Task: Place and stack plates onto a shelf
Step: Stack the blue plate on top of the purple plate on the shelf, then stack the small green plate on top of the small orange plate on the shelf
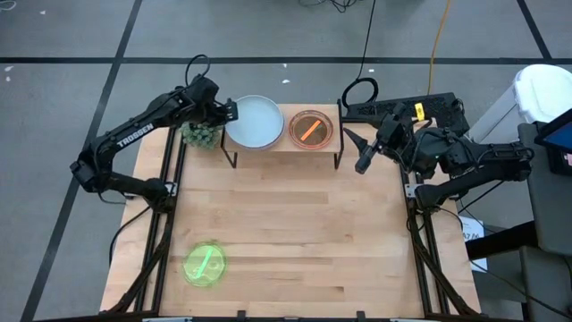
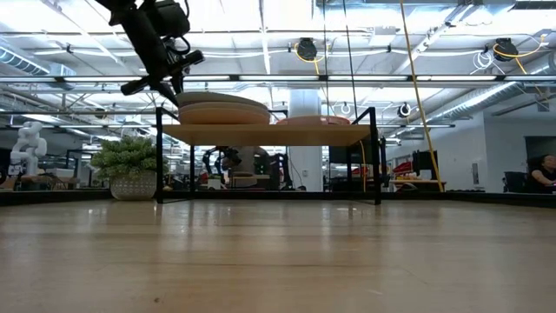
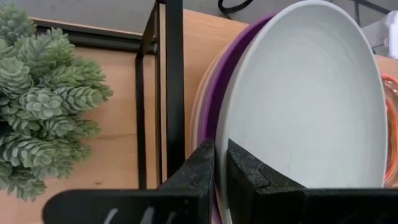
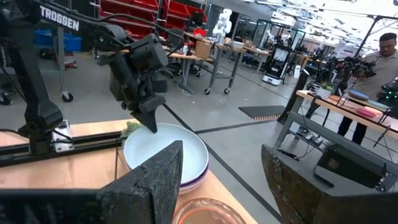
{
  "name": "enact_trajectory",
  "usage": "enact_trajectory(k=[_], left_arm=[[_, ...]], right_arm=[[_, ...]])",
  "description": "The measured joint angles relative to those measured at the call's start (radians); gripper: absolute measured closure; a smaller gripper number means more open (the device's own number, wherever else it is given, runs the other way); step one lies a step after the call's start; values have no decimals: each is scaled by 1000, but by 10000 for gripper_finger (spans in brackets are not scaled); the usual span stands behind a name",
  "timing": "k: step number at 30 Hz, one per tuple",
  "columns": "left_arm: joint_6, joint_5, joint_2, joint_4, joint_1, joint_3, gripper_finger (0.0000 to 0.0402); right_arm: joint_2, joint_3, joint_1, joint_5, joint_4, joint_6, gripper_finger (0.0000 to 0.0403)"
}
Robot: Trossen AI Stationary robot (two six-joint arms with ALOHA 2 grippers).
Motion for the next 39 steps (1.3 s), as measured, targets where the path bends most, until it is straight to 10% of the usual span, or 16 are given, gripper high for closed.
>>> enact_trajectory(k=[19, 39], left_arm=[[-45, -28, -19, -4, -41, 0, 193], [-67, -77, -253, -198, -245, 0, 185]], right_arm=[[0, 0, 0, -5, 0, 0, 204], [-41, 0, 0, -60, -40, 8, 204]])
